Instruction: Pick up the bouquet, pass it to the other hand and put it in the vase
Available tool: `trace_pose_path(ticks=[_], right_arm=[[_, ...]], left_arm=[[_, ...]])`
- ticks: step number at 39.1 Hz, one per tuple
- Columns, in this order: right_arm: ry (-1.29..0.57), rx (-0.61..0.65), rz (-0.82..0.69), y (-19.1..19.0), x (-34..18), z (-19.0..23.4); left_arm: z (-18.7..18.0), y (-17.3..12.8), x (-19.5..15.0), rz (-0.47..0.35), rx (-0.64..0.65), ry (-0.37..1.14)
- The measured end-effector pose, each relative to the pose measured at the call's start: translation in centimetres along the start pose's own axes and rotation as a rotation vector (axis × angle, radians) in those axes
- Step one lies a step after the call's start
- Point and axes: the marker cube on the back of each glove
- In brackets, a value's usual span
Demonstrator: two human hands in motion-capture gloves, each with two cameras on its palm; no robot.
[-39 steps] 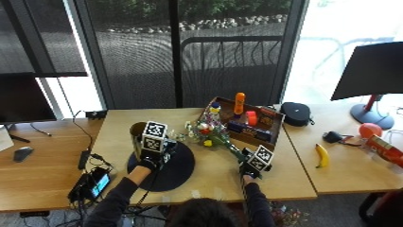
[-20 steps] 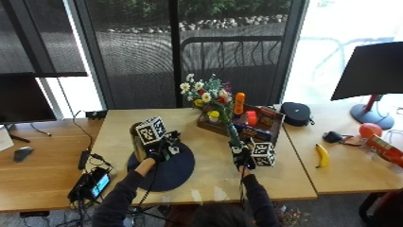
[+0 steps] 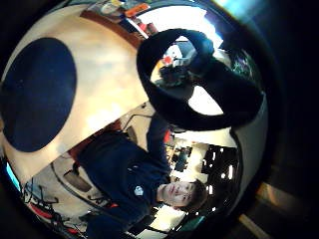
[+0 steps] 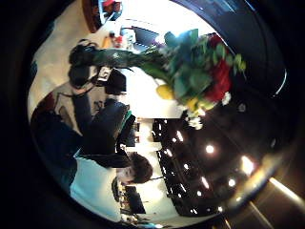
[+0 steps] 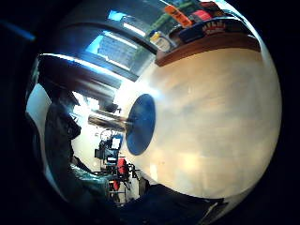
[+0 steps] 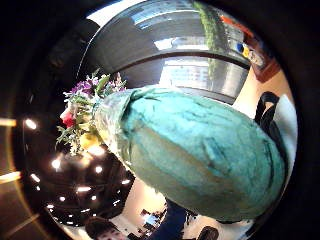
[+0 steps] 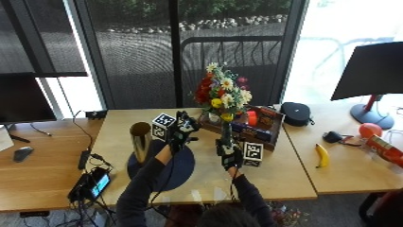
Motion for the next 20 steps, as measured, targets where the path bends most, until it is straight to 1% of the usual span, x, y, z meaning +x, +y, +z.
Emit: trace_pose_path(ticks=[5,10,12,14,18,19,20], right_arm=[[-0.032,-0.073,0.016,2.5,-2.2,2.4],[-0.084,-0.159,-0.046,3.3,-1.2,5.4],[-0.096,-0.181,-0.055,3.4,-0.7,6.4],[-0.097,-0.199,-0.064,3.7,-0.7,7.2],[-0.082,-0.221,-0.160,3.7,-1.2,8.4],[-0.097,-0.227,-0.131,3.8,-1.3,8.6],[-0.121,-0.234,-0.072,4.2,-1.7,8.8]], left_arm=[[1.7,-1.2,0.8,0.065,-0.018,0.009],[4.1,-2.1,1.5,0.127,-0.106,-0.022],[5.0,-2.1,1.8,0.150,-0.107,-0.037],[5.7,-1.8,2.2,0.172,-0.077,-0.044],[6.5,-1.4,2.6,0.183,0.026,-0.023],[6.6,-1.4,2.7,0.181,0.053,-0.020],[6.6,-1.5,2.7,0.180,0.077,-0.020]])
